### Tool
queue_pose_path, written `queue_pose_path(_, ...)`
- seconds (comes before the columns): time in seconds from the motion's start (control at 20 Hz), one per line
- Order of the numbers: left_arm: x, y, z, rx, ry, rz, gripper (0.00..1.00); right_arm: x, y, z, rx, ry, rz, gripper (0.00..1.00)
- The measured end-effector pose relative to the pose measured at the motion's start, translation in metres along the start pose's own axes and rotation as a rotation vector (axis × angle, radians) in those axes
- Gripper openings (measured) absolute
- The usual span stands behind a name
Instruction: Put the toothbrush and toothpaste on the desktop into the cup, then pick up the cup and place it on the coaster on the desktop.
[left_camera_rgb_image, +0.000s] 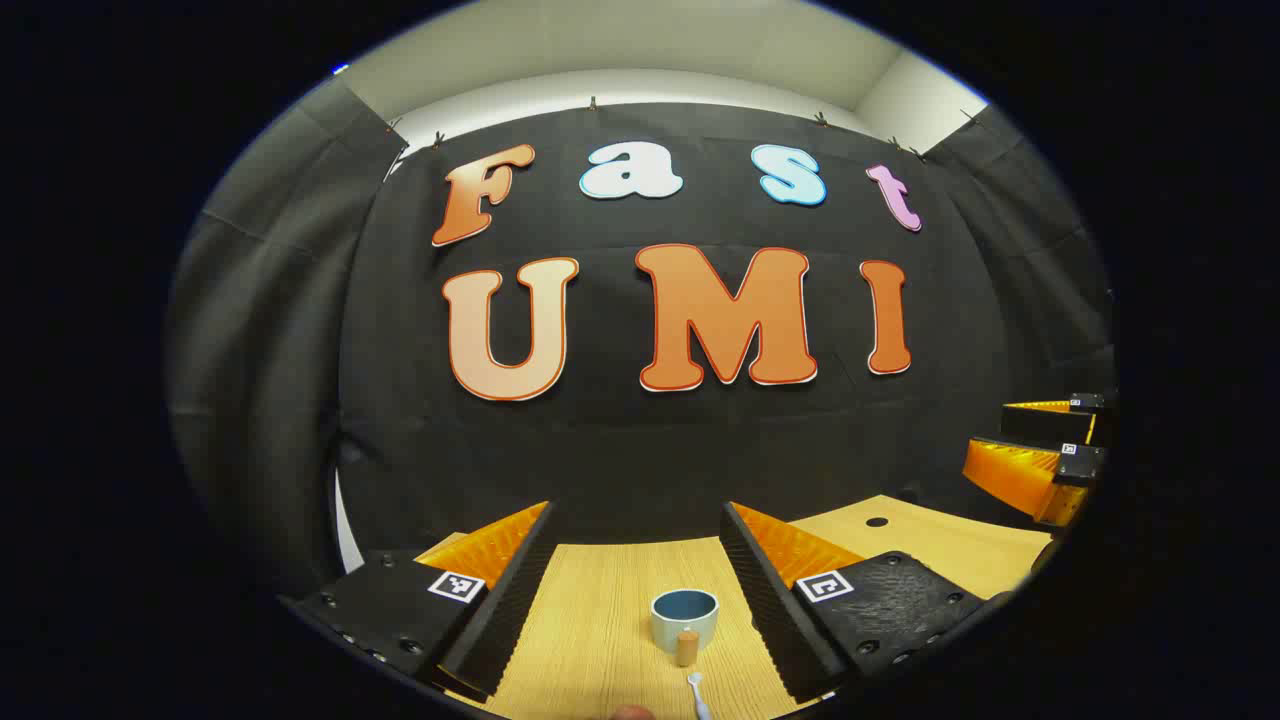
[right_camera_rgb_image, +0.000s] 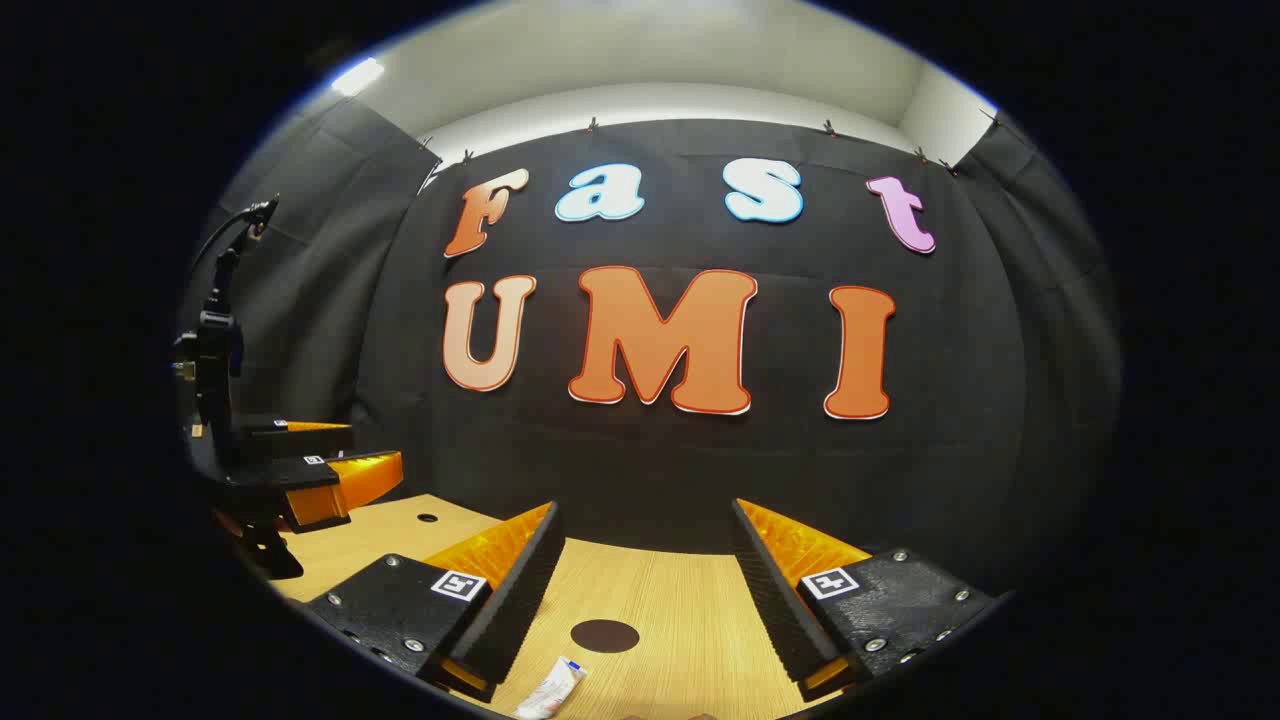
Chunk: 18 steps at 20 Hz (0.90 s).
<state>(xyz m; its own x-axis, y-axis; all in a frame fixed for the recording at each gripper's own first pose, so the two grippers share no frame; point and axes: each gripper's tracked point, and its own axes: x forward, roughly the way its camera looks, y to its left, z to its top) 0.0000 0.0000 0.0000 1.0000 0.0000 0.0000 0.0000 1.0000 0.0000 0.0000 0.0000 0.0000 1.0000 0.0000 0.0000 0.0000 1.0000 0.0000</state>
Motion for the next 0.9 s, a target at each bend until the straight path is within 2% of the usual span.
queue_pose_path(0.65, 0.010, -0.003, 0.002, -0.006, -0.016, -0.005, 0.97, 0.002, 0.000, 0.007, -0.012, -0.010, 0.003, 0.99)
queue_pose_path(0.9, 0.011, -0.010, -0.012, -0.020, 0.025, -0.023, 0.97, 0.003, 0.006, -0.010, -0.003, 0.037, 0.019, 0.99)
